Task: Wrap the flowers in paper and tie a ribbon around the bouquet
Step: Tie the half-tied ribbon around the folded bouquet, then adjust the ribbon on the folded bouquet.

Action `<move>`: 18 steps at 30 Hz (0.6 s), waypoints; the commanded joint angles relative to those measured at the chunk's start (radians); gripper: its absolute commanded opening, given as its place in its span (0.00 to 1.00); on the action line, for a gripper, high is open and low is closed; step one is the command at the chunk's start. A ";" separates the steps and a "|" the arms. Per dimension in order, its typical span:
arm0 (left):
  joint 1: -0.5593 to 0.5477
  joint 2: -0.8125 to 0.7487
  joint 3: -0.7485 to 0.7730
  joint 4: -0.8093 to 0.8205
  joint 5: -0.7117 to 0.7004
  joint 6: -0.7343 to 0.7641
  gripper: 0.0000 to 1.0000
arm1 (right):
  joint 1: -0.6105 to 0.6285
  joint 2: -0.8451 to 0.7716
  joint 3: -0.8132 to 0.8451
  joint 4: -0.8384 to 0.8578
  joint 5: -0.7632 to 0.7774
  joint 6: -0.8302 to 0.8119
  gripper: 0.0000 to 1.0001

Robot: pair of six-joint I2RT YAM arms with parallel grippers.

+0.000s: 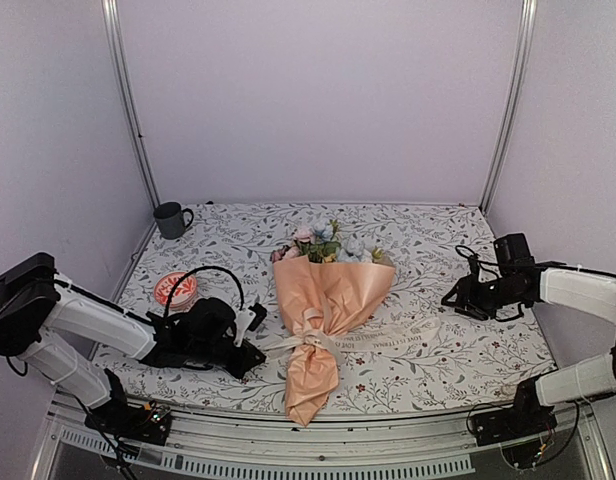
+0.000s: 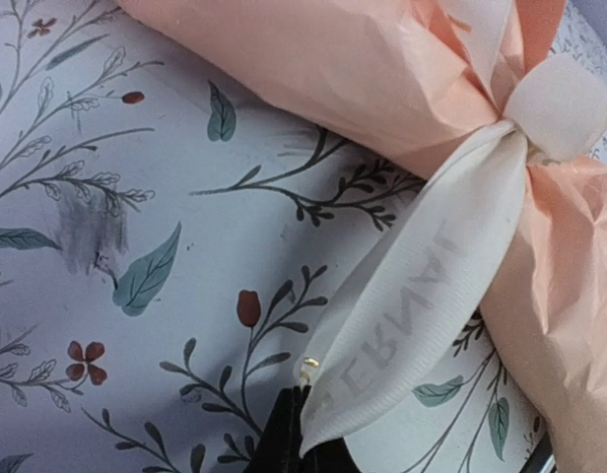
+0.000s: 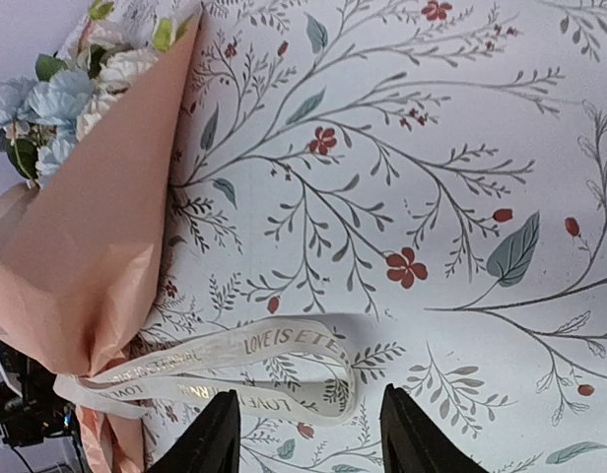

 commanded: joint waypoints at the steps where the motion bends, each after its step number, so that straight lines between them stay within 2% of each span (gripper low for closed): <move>1: -0.018 0.035 0.015 -0.033 0.023 0.025 0.00 | 0.083 -0.074 0.092 -0.125 0.183 0.015 0.54; 3: -0.020 0.040 0.015 -0.029 0.025 0.025 0.00 | 0.159 -0.103 0.116 -0.133 0.247 0.034 0.54; 7: -0.021 0.043 0.014 -0.028 0.023 0.026 0.00 | 0.510 -0.096 0.149 0.004 0.265 0.060 0.44; 10: -0.022 0.053 0.017 -0.029 0.023 0.030 0.00 | 0.755 0.042 0.223 0.128 0.288 0.057 0.40; 12: -0.023 0.059 0.023 -0.035 0.023 0.031 0.00 | 0.873 0.187 0.340 0.104 0.352 0.039 0.45; 15: -0.022 0.054 0.022 -0.037 0.020 0.030 0.00 | 0.978 0.396 0.509 0.042 0.418 0.010 0.53; 18: -0.023 0.051 0.014 -0.034 0.013 0.032 0.00 | 1.001 0.530 0.591 -0.013 0.472 0.005 0.55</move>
